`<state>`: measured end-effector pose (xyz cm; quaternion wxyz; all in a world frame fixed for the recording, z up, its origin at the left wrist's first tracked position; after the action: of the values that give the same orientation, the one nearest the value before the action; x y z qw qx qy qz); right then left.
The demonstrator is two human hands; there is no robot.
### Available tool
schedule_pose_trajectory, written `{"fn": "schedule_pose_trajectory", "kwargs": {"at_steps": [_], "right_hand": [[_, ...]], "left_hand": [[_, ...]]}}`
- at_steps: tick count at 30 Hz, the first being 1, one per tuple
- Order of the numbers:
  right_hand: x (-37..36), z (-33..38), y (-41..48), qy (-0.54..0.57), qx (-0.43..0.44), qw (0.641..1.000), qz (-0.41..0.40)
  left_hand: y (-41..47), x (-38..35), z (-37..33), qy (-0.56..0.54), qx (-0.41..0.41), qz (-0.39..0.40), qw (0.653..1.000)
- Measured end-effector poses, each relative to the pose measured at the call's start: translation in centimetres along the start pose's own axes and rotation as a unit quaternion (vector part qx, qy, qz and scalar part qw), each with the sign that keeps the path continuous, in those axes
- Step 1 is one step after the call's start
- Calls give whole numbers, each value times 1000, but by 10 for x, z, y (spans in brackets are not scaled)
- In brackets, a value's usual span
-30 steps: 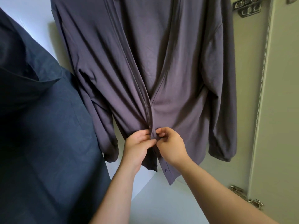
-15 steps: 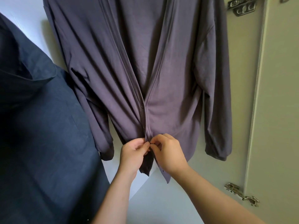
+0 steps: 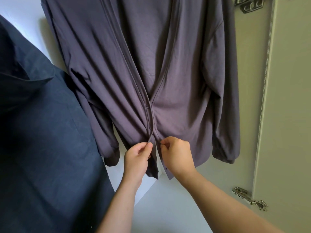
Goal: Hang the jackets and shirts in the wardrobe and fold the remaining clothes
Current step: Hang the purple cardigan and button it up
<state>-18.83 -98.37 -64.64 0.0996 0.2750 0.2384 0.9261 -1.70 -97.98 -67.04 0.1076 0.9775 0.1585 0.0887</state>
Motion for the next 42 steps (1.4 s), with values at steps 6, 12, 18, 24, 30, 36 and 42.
{"fn": "schedule_pose_trajectory", "kwargs": {"at_steps": [6, 12, 18, 24, 30, 36, 42], "right_hand": [[1, 2, 1, 67, -4, 998, -12], [-7, 6, -2, 94, 16, 995, -4], [-7, 6, -3, 91, 11, 996, -16], [-6, 9, -6, 70, 5, 997, -24], [-6, 9, -5, 97, 31, 994, -26], [-12, 8, -7, 156, 24, 987, 19], [-9, 3, -5, 149, -51, 987, 15]], "left_hand": [[-3, -3, -2, 22, -7, 9, 1000], [-3, 0, -5, 57, -27, -9, 998], [-4, -3, -7, 69, -25, 23, 997], [-5, -7, -9, 58, -20, 66, 996], [-3, 0, -4, -10, -2, 46, 999], [1, -4, 2, -47, 23, 42, 998], [-4, -2, 2, 11, 14, -7, 1000]]}}
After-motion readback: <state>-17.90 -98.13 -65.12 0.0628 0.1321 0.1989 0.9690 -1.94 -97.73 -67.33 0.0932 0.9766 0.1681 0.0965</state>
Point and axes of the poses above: each hand's wrist, its own y-axis towards the middle knuckle, its own x-axis out of the back of the hand, z = x × y, the point moved 9 cm from there along y, towards the middle knuckle, and after that the axes turned 3 degrees about x, right-handed, at the moved point
